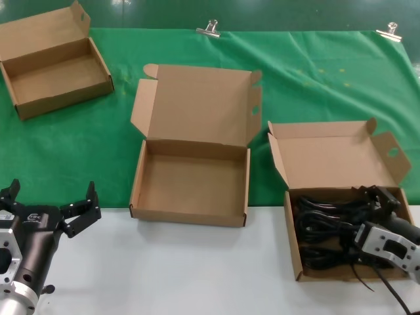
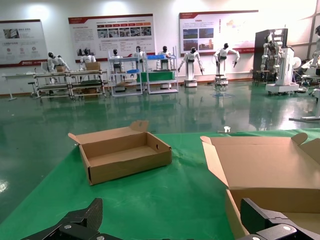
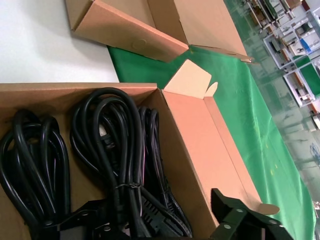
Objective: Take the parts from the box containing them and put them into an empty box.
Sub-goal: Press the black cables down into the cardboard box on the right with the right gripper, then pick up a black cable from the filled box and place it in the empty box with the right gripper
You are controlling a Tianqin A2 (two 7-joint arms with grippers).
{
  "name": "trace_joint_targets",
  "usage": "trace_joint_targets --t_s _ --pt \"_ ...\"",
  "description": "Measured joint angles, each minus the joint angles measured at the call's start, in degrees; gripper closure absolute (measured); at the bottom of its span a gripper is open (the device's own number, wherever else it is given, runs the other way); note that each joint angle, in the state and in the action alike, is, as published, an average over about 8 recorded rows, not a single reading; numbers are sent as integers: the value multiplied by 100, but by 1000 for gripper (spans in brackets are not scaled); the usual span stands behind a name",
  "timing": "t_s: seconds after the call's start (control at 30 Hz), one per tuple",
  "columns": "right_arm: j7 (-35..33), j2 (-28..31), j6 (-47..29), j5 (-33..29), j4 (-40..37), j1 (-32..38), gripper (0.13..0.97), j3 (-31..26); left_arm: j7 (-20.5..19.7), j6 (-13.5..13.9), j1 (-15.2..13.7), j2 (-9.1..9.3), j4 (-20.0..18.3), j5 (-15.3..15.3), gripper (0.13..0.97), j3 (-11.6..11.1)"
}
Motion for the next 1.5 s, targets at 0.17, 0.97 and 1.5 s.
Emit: trace_joint_targets --t_s 0.17,0.97,1.5 --pt "-1 -14 -24 0 -16 4 447 0 -1 0 0 0 0 0 132 0" --pt "150 99 -57 0 82 -83 840 0 -2 0 0 0 0 2 132 0" --pt "253 513 313 0 970 -109 882 0 -2 0 0 0 0 2 132 0"
